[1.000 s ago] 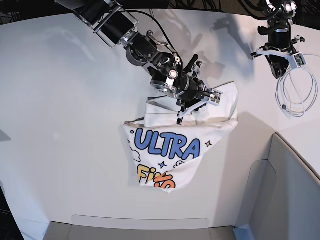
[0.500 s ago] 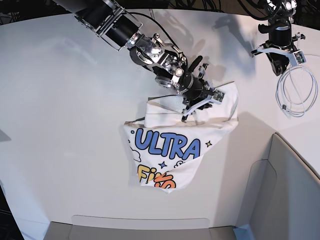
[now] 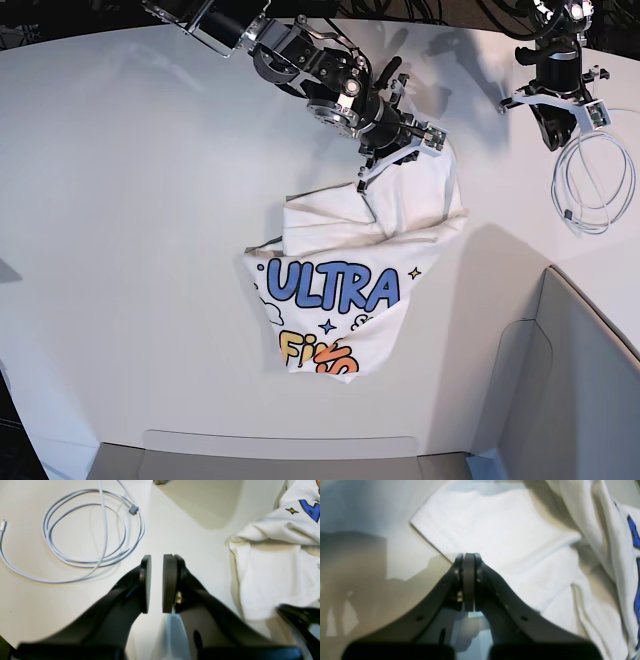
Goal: Layout the t-shirt on the table in an organized manner, then fold the t-shirt properly
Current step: 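Grasp the folded shirt layer with the right gripper and pull it open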
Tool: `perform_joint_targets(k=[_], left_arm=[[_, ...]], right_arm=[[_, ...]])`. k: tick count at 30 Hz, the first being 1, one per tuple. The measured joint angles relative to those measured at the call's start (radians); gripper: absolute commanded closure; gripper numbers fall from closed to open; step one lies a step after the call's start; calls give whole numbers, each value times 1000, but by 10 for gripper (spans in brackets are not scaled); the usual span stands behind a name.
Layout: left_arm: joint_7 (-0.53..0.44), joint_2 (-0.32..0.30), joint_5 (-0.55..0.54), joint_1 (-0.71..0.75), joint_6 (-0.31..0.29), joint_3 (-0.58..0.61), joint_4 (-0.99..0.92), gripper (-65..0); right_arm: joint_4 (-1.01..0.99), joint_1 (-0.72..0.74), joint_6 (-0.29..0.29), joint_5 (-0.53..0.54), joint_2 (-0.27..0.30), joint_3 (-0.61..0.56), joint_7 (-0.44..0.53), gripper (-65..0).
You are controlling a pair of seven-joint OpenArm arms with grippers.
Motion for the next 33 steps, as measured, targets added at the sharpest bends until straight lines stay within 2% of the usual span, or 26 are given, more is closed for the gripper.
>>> perform_joint_targets(k=[2,5,8,12,13,15,18,20,23,24,27,30,33], left_arm=[[-2,-2,0,-3,5,0,0,-95],[0,-14,0,0,-1,0,0,-95],[0,-16,0,-2,8,0,0,-95],[0,-15,0,-2,-1,1,0,-95],[0,-16,0,-2,0,1,0,-95],[0,-17,0,-2,0,2,0,-95],[0,-16,0,-3,0,4,0,-95],[2,-17,1,-3,6,18,0,-95],[45,-15,-1,-4,-4,19,0,-95],[45,-16,0,-3,0,18,0,-95],[44,-16,0,0,3,15,0,-95],[44,-18,0,20,2,15,0,-95],[45,-16,0,28,3,15,0,-95]], right_arm=[[67,-44,6,4,31,25,-39,0],[192,-135,14,7,91,127,-67,0],[300,-219,19,19,190,237,-64,0],[375,-307,12,26,290,421,-51,0],[388,-325,21,39,300,465,-52,0],[441,-356,82,125,304,545,-80,0],[571,-375,104,211,298,583,-90,0],[626,-348,106,236,261,550,-66,0],[600,-281,112,239,141,466,-78,0],[575,-259,111,232,103,430,-77,-20],[428,-173,109,127,-3,317,-71,-60],[182,-68,110,15,-95,223,-68,-65],[18,10,113,11,-110,190,-60,-65]])
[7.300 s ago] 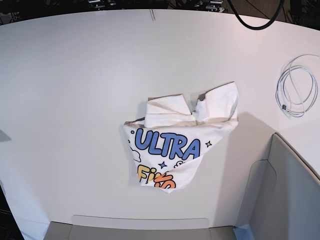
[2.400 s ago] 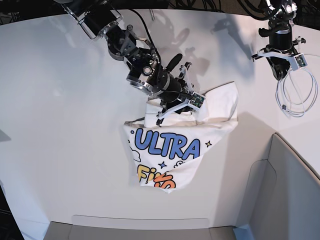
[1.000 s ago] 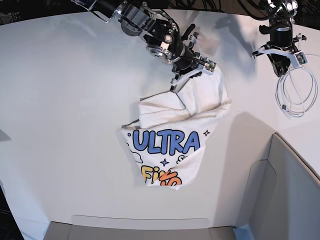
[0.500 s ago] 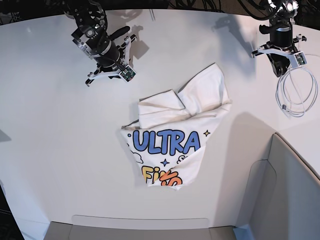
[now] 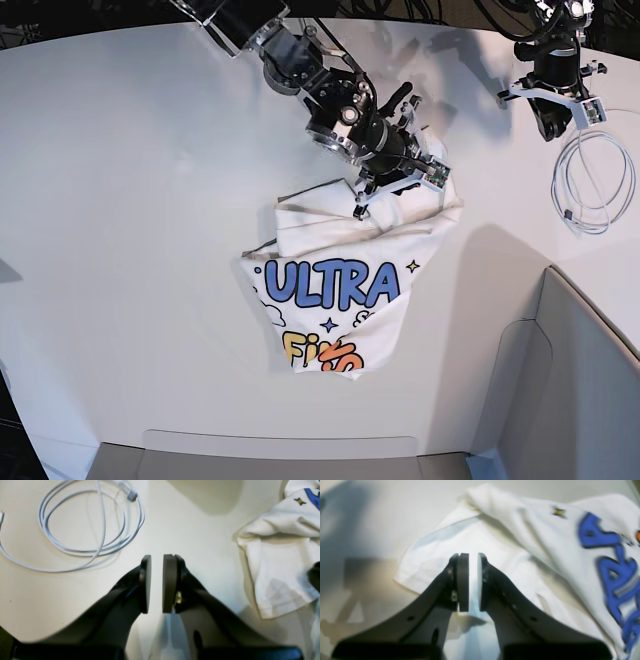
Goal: Layout the t-shirt on the table in an organized manner, then fold the t-shirt properly
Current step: 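Grasp the folded shirt layer with the right gripper and pull it open, then drag the shirt with the right gripper away from the left arm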
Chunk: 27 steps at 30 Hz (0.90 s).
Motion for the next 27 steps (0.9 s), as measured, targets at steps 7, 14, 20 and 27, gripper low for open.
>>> perform_joint_targets(k=[7,14,20,27], left_arm=[[-15,-13,0,16,-6,-2,0,-95],[-8,-18,-1,14,-6,-2,0,-95],[-8,-38,0,15,-6,-2,0,-95],[-1,-40,0,10,-3,-2,0,-95]], right_arm=[[-114,32,-172,-14,6,-4,11,-65],[-126,2,-188,-21,12,0,52,-64],[101,-128,-82,1,113,99,-58,-64],[255,-240,63,42,209,393,-68,-64]])
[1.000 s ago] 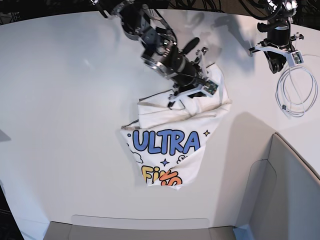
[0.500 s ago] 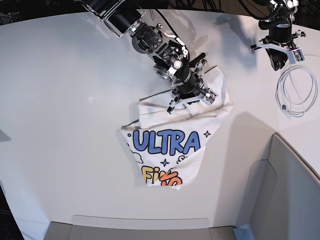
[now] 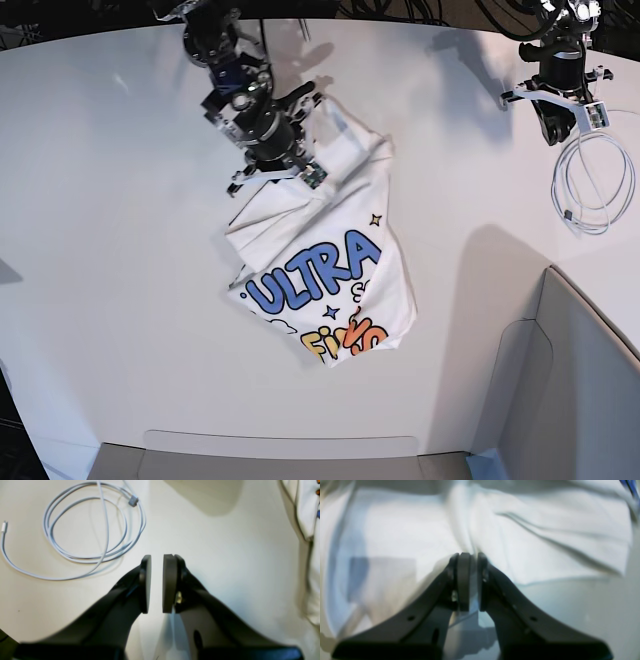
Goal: Layout the t-shirt on the table in an organized manner, then fold the t-shirt properly
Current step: 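Drag the shirt with the right gripper away from the left arm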
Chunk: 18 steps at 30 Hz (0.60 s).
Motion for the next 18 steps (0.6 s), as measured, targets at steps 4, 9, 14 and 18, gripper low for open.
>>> perform_joint_targets(k=[4,9,14,18], left_arm=[[0,-1,0,-13,0,0,0,-95],[-3,-1,0,-32,-3,4,0,-95],[0,3,4,-39,-102,5,0,-95],[0,7,-1,-59,-142,6,0,-95]], right_arm=[[5,-9,34,0,63,182,23,-64],[-2,-16,31,-34,163,348,-10,-64],[-21,-10,39,-19,196,525,-76,-68],[98,-18,53,164,193,653,-128,-68]])
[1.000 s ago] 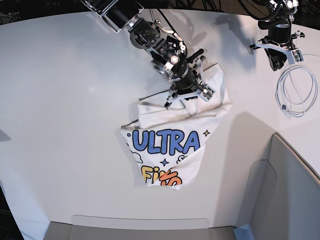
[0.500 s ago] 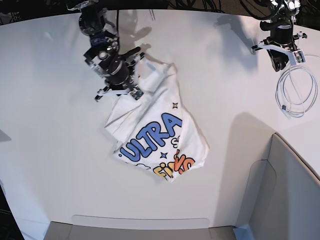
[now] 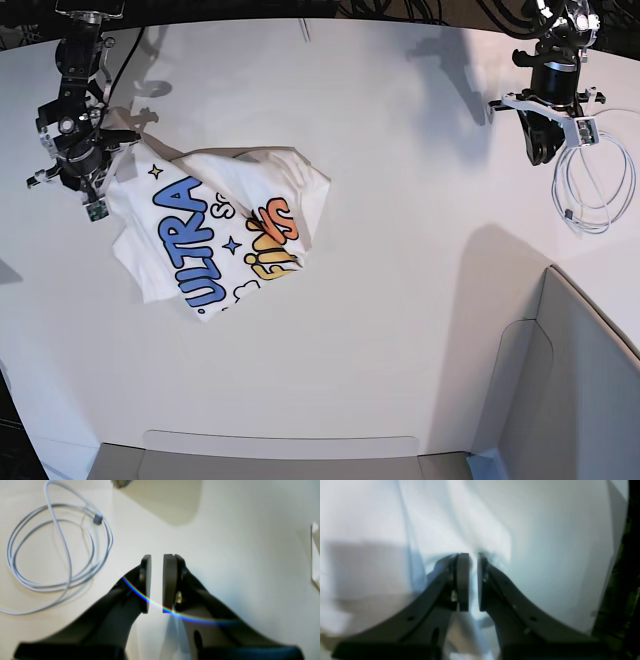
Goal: Layout the t-shirt on the table in an organized manner, then fold the t-shirt properly
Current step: 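Drag the shirt with the right gripper away from the left arm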
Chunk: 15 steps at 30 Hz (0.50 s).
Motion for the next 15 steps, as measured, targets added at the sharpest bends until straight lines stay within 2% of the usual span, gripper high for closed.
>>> perform_joint_targets(k=[2,5,10,12,15], left_arm=[[1,-2,1,3,0,0,0,-95],[2,-2,1,8,0,0,0,-95],[1,-2,2,5,0,0,0,-95],[1,-2,1,5,0,-1,0,-95],[1,-5,1,5,0,-2,0,-95]], right_arm=[[74,8,-1,80,-8,42,9,-68],[154,7,-3,179,-55,75,14,-68],[242,-16,0,212,-108,81,-10,-69],[251,-26,-1,224,-110,81,-77,-75],[248,-60,-3,254,-113,115,-194,-132]])
